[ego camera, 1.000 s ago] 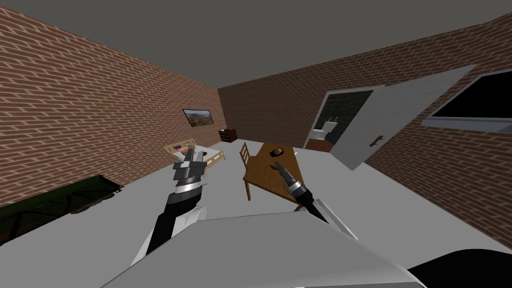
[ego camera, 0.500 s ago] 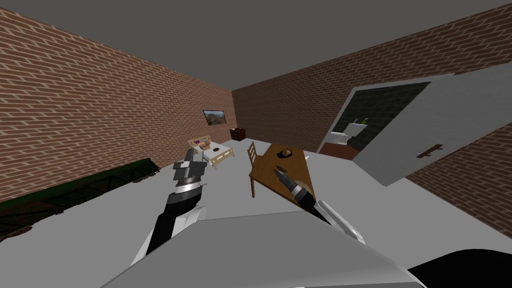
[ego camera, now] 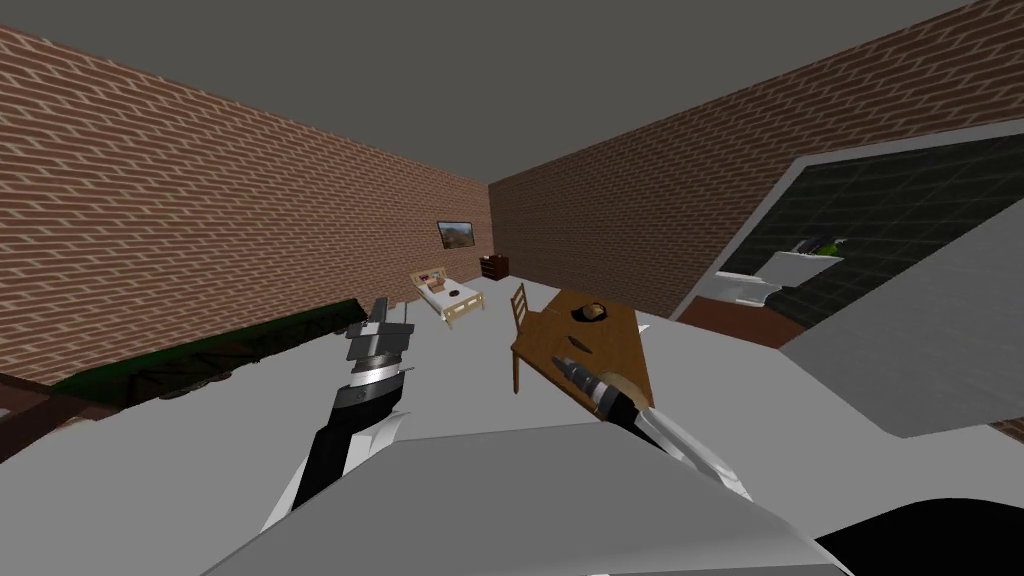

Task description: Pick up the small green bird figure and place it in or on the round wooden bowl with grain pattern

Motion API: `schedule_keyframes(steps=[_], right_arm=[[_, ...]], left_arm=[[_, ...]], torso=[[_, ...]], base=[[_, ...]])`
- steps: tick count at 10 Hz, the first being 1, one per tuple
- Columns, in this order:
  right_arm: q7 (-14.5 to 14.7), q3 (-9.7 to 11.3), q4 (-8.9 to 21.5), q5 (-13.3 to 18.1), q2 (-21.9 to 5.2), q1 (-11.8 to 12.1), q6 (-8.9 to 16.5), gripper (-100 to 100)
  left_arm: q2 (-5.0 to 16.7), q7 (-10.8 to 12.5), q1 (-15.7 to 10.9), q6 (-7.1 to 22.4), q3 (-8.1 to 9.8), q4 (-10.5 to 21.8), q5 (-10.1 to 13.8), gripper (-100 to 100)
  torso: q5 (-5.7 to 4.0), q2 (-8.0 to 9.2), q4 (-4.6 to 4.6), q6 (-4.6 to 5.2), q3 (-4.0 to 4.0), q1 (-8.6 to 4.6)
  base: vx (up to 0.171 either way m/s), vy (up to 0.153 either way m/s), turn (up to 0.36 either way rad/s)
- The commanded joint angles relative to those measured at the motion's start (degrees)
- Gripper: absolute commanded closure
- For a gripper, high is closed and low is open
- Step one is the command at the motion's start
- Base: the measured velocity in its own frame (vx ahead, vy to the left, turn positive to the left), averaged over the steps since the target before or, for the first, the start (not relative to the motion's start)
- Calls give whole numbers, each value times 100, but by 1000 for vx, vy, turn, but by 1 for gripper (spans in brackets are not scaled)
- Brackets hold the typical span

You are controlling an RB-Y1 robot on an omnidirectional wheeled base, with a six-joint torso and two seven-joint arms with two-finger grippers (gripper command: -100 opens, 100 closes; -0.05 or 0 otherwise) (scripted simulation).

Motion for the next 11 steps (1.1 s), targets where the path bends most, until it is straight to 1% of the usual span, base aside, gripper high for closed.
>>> schedule_keyframes(steps=[1,2,3,4,5,6,7,8,9,10,11], right_arm=[[40,109,286,162,-286,66,105,-100],[40,109,400,162,-408,66,105,-100],[65,188,583,258,-657,83,167,-100],[65,188,701,258,-657,83,167,-100],[89,264,882,345,-898,102,230,-100],[89,264,1004,345,-901,102,230,-100],[113,338,1194,422,-1138,125,292,-100],[136,412,1541,490,-1333,150,352,-100],[136,412,1658,490,-1366,150,352,-100],[158,485,1883,549,-1581,179,410,-100],[158,485,1988,549,-1581,179,410,-100]], left_arm=[[0,0,0,0,0,0,0,0],[0,0,0,0,0,0,0,0],[0,0,1,0,1,0,0,0],[0,0,0,0,0,0,0,0],[0,0,2,0,1,0,0,0],[0,0,1,0,1,0,0,0],[0,0,2,0,1,0,0,0],[0,0,1,0,1,0,0,0],[0,0,1,0,1,0,0,0],[0,0,2,0,2,0,0,0],[1,0,2,0,1,0,0,0]], torso=[[0,0,0,0,0,0],[0,-2,0,1,-1,-1],[0,-3,-1,6,-2,-2],[0,-6,-1,1,-4,0],[0,-7,-2,8,-4,-1],[1,-10,-2,3,-6,-1],[0,-12,-2,6,-7,-2],[0,-16,-3,3,-9,-3],[1,-19,-4,3,-11,-2],[-1,-21,-4,8,-12,-5],[0,-25,-5,3,-14,-8]], base=[[-11,-2,422],[-4,-6,233],[3,1,389],[8,-6,188],[14,0,289],[14,-6,225],[23,-3,330],[38,0,505],[35,-20,192],[47,-22,341],[38,-26,156]])
